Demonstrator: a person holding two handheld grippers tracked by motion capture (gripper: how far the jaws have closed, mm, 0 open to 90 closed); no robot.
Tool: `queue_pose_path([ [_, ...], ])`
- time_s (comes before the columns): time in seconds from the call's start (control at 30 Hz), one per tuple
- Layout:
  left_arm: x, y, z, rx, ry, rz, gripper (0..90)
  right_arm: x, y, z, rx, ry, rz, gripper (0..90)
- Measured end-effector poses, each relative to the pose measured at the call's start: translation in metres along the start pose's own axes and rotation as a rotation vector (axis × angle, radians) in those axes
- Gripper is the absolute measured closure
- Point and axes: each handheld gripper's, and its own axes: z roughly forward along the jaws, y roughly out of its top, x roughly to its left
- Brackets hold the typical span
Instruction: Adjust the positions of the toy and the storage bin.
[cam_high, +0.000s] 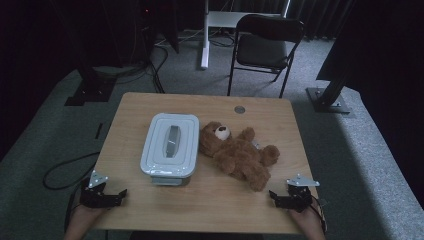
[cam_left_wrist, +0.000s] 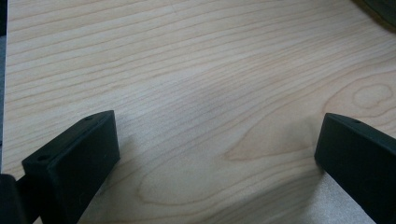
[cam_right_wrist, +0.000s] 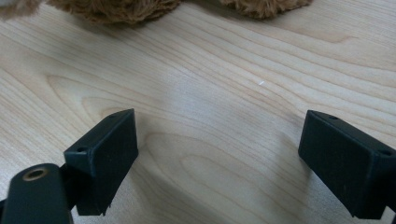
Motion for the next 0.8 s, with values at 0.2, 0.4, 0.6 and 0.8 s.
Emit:
queue_pose_path([
  [0.2, -0.001, 0.0, 0.0, 0.001, 0.007, -0.007, 0.5, 0.001, -0.001, -0.001, -0.001, -0.001, 0.0, 11.0],
  [0.4, -0.001, 0.0, 0.0, 0.001, 0.006, -0.006, 0.5, 0.003, 0.002, -0.004, 0.031, 0.006, 0.018, 11.2],
  [0.6, -0.001, 0.0, 0.0, 0.002, 0.006, -0.006, 0.5, 0.003, 0.014, -0.008, 0.032, 0.039, 0.023, 12.2],
  [0.8, -0.001, 0.001, 0.0, 0.002, 0.007, -0.007, 0.5, 0.002, 0.032, -0.017, -0.002, 0.045, 0.005, 13.6],
])
